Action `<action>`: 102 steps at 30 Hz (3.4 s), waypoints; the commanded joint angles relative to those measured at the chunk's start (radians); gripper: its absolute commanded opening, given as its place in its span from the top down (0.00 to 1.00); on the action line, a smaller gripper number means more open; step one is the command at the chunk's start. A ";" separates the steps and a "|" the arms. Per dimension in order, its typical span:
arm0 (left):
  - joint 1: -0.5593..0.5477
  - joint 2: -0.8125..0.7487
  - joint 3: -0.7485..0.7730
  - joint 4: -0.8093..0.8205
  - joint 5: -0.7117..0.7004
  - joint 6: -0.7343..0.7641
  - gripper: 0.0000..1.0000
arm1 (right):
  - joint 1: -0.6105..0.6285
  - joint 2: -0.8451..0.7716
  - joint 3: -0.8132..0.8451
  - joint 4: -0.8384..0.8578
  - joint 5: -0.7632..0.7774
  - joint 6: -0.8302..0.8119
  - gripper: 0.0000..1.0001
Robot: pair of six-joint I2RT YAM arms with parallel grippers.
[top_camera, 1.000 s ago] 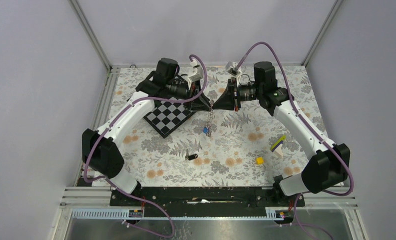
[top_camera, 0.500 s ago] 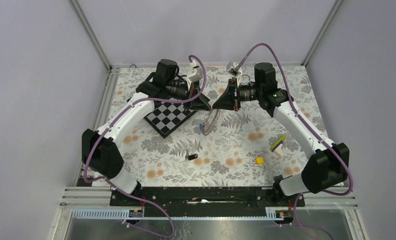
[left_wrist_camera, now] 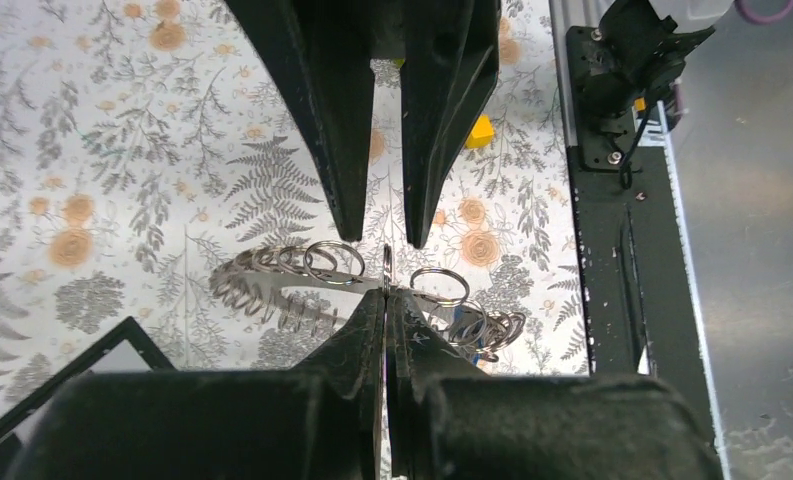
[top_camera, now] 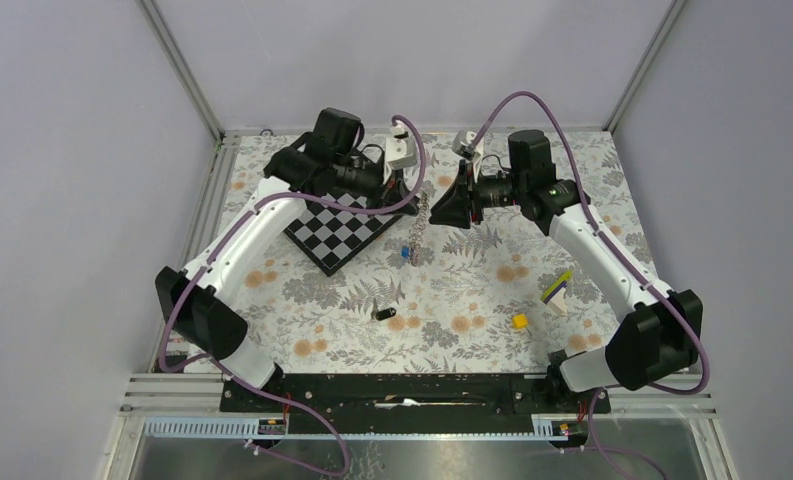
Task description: Put the keys on the keyring
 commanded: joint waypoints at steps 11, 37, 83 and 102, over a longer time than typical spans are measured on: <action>-0.109 0.045 0.198 -0.215 -0.225 0.144 1.00 | -0.003 -0.054 0.018 -0.002 -0.085 -0.030 0.52; -0.126 0.065 0.191 -0.215 -0.171 0.122 1.00 | 0.023 -0.018 -0.053 0.152 -0.115 0.098 0.59; 0.044 -0.092 -0.207 0.411 0.193 -0.248 0.64 | -0.009 0.012 -0.204 0.891 -0.194 0.754 1.00; 0.044 -0.089 -0.216 0.449 0.234 -0.298 0.99 | -0.008 0.009 -0.207 0.802 -0.177 0.664 1.00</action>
